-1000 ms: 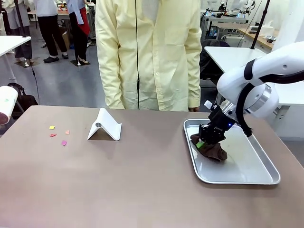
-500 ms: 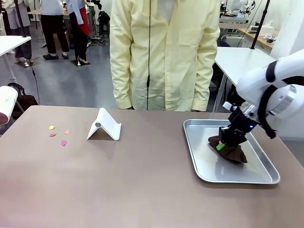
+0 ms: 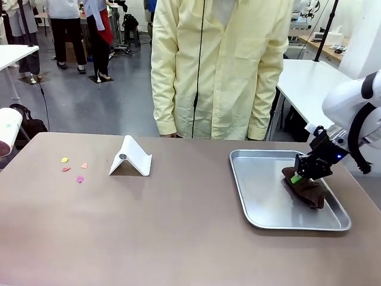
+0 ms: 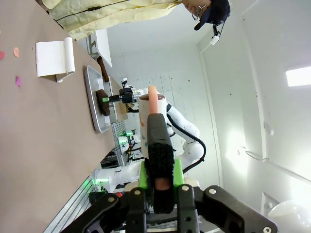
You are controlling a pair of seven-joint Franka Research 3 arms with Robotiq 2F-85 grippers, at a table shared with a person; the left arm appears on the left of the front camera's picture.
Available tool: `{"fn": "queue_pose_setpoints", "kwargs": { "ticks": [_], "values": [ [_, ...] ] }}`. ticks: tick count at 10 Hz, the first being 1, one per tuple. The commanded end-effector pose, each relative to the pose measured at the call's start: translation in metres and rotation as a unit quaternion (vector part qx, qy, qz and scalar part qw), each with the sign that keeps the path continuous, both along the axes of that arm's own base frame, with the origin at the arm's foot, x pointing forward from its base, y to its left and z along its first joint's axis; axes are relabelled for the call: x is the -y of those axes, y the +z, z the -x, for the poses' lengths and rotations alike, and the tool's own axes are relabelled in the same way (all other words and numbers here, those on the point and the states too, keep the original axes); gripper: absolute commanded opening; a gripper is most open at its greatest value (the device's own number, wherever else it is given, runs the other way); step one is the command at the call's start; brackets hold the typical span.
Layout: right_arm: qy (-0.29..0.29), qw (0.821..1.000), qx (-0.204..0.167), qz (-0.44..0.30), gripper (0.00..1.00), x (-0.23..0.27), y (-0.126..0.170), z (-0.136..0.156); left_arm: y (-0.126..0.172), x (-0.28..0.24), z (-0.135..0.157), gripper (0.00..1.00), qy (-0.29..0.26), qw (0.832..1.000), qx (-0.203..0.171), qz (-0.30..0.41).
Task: Clean the surface of the table.
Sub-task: If a person points to the right, clean the right side of the table with your right hand, and if they point to the left, clean the left side with your left hand.
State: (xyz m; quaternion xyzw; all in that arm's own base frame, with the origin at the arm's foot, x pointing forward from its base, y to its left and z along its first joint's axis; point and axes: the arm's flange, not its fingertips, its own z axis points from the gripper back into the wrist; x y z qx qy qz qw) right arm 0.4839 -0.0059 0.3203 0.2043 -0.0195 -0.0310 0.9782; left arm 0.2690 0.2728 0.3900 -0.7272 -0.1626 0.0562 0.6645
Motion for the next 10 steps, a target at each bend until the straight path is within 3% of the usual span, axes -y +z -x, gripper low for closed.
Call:
{"fn": "queue_pose_setpoints", "kwargs": {
  "ticks": [1, 3, 5, 6, 8, 10],
  "values": [
    [-0.005, 1.000, 0.014, -0.011, 0.08, -0.003, -0.003, 0.005, 0.002, 0.002, 0.002, 0.00, 0.000, 1.000, 0.011, 0.003],
    [-0.012, 0.999, 0.021, -0.042, 0.08, -0.003, -0.001, 0.005, 0.002, 0.002, 0.002, 0.00, 0.000, 1.000, 0.011, 0.003],
    [-0.048, 0.985, 0.039, -0.163, 0.08, 0.009, 0.022, 0.012, 0.002, 0.002, 0.002, 0.00, 0.000, 1.000, 0.011, 0.003],
    [-0.083, 0.973, 0.030, -0.215, 0.08, 0.017, 0.033, 0.017, 0.002, 0.002, 0.002, 0.00, 0.000, 1.000, 0.011, 0.003],
    [-0.121, 0.939, 0.005, -0.321, 0.08, 0.032, 0.050, 0.030, 0.002, 0.002, 0.002, 0.00, 0.000, 1.000, 0.011, 0.003],
    [-0.111, 0.890, -0.035, -0.441, 0.08, 0.055, 0.064, 0.045, 0.002, 0.002, 0.002, 0.00, 0.000, 1.000, 0.011, 0.003]
  ]
}}
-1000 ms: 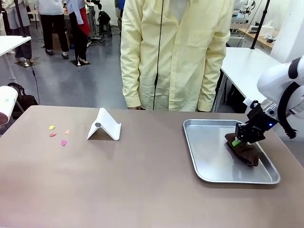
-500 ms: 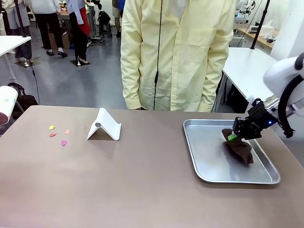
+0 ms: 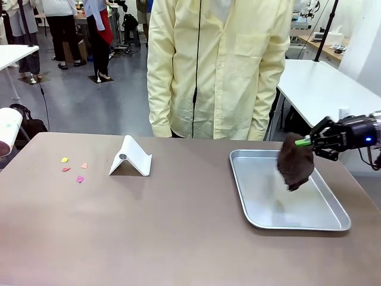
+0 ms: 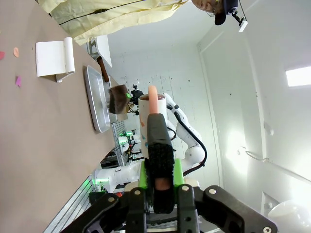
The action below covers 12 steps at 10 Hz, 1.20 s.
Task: Clean the surface of the table.
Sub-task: If a person points to the right, clean the right side of the table with your right hand, and if they point to the left, clean the left side with your left hand.
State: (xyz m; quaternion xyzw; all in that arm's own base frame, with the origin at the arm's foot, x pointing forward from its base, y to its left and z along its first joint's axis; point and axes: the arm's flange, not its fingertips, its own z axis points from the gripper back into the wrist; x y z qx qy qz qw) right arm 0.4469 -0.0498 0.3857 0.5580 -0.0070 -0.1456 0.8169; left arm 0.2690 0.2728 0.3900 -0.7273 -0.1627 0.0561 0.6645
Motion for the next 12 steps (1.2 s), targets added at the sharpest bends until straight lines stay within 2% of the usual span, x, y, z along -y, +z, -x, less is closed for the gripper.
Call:
{"fn": "queue_pose_setpoints", "kwargs": {
  "ticks": [1, 3, 4, 5, 6, 8, 9, 12],
  "values": [
    [0.002, 0.993, -0.019, -0.117, 0.08, 0.024, 0.005, 0.016, 0.002, 0.002, 0.002, 0.00, 0.000, 1.000, 0.010, 0.003],
    [-0.004, 0.987, -0.013, -0.160, 0.08, 0.053, 0.012, 0.034, 0.002, 0.002, 0.002, 0.00, 0.000, 1.000, 0.010, 0.003],
    [-0.029, 0.987, 0.009, -0.160, 0.08, 0.064, 0.015, 0.042, 0.002, 0.002, 0.002, 0.00, 0.000, 1.000, 0.010, 0.003],
    [-0.030, 0.987, 0.019, -0.154, 0.08, 0.070, 0.017, 0.049, 0.002, 0.002, 0.002, 0.00, 0.000, 1.000, 0.010, 0.003],
    [-0.013, 0.990, 0.009, -0.142, 0.08, 0.074, 0.018, 0.053, 0.002, 0.002, 0.002, 0.00, 0.000, 1.000, 0.010, 0.003],
    [-0.028, 0.996, -0.016, -0.080, 0.08, 0.066, 0.014, 0.044, 0.002, 0.002, 0.002, 0.00, 0.000, 1.000, 0.010, 0.003],
    [-0.021, 0.990, -0.005, -0.141, 0.08, 0.081, 0.016, 0.049, 0.002, 0.002, 0.002, 0.00, 0.000, 1.000, 0.010, 0.003],
    [-0.021, 0.990, -0.005, -0.141, 0.08, 0.081, 0.016, 0.049, 0.002, 0.002, 0.002, 0.00, 0.000, 1.000, 0.010, 0.003]
  ]
}}
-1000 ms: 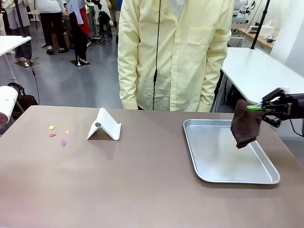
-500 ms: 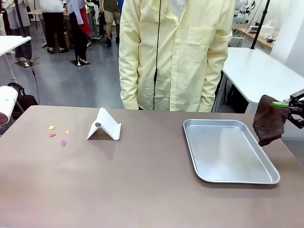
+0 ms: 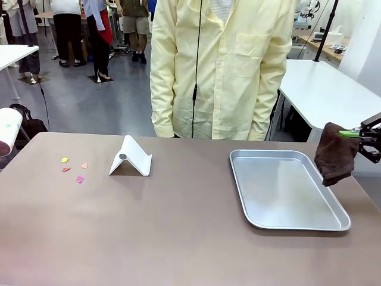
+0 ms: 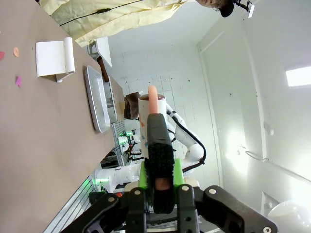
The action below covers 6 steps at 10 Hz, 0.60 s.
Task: Clean the surface of the table.
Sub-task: If a person points to the right, clean the right side of the table with your right hand, and if they point to the left, clean the left side with your left hand, then clean the area not pointed to by the person.
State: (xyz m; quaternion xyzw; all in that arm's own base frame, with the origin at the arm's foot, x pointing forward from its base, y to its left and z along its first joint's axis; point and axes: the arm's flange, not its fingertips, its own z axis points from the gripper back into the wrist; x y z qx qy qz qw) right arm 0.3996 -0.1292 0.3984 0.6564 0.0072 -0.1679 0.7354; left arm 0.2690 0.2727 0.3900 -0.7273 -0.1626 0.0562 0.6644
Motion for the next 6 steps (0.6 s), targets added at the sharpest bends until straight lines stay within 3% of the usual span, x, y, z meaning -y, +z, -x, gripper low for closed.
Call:
{"fn": "queue_pose_setpoints", "kwargs": {
  "ticks": [1, 6],
  "values": [
    [0.000, 1.000, 0.005, -0.013, 0.08, 0.0016, 0.0031, 0.0013, 0.0016, 0.0016, 0.0022, 0.00, 0.000, 1.000, 0.011, 0.003],
    [0.000, 1.000, 0.005, -0.013, 0.08, 0.0016, 0.0031, 0.0013, 0.0016, 0.0016, 0.0022, 0.00, 0.000, 1.000, 0.011, 0.003]
  ]
}}
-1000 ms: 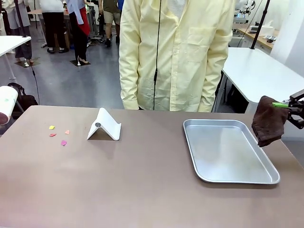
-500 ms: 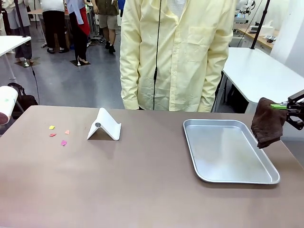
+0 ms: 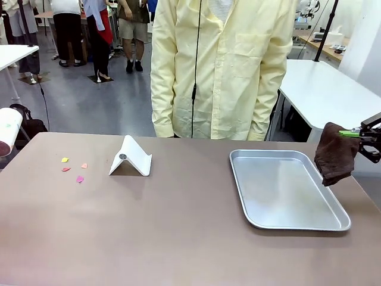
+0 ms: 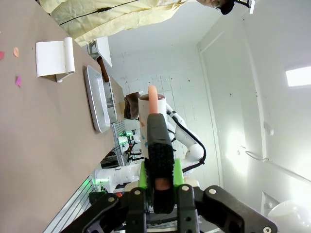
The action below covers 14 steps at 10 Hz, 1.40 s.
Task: Clean the surface of the table.
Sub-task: Clean the area not pointed to by the person.
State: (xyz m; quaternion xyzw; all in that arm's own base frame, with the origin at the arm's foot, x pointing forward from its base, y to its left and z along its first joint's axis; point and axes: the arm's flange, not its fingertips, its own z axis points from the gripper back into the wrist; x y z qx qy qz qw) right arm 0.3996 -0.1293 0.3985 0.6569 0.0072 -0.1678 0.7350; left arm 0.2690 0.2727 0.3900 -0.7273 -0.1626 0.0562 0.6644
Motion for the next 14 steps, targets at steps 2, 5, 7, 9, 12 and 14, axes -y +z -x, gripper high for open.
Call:
{"fn": "queue_pose_setpoints", "kwargs": {
  "ticks": [2, 5, 7, 9, 12, 14],
  "values": [
    [0.000, 1.000, 0.005, -0.012, 0.08, 0.002, 0.003, 0.001, 0.002, 0.002, 0.002, 0.00, 0.000, 1.000, 0.011, 0.003],
    [0.000, 1.000, 0.005, -0.012, 0.08, 0.002, 0.003, 0.001, 0.002, 0.002, 0.002, 0.00, 0.000, 1.000, 0.011, 0.003],
    [0.000, 1.000, 0.005, -0.012, 0.08, 0.002, 0.003, 0.001, 0.002, 0.002, 0.002, 0.00, 0.000, 1.000, 0.011, 0.003],
    [0.000, 1.000, 0.005, -0.012, 0.08, 0.002, 0.003, 0.001, 0.007, 0.010, 0.004, 0.22, 0.026, 0.999, -0.014, -0.039],
    [0.000, 1.000, 0.005, -0.012, 0.08, 0.002, 0.003, 0.001, 0.009, 0.018, -0.023, 0.22, 0.063, 0.985, -0.111, -0.113],
    [0.000, 1.000, 0.005, -0.012, 0.08, 0.002, 0.003, 0.001, 0.006, 0.020, -0.056, 0.22, 0.100, 0.970, -0.146, -0.167]
  ]
}}
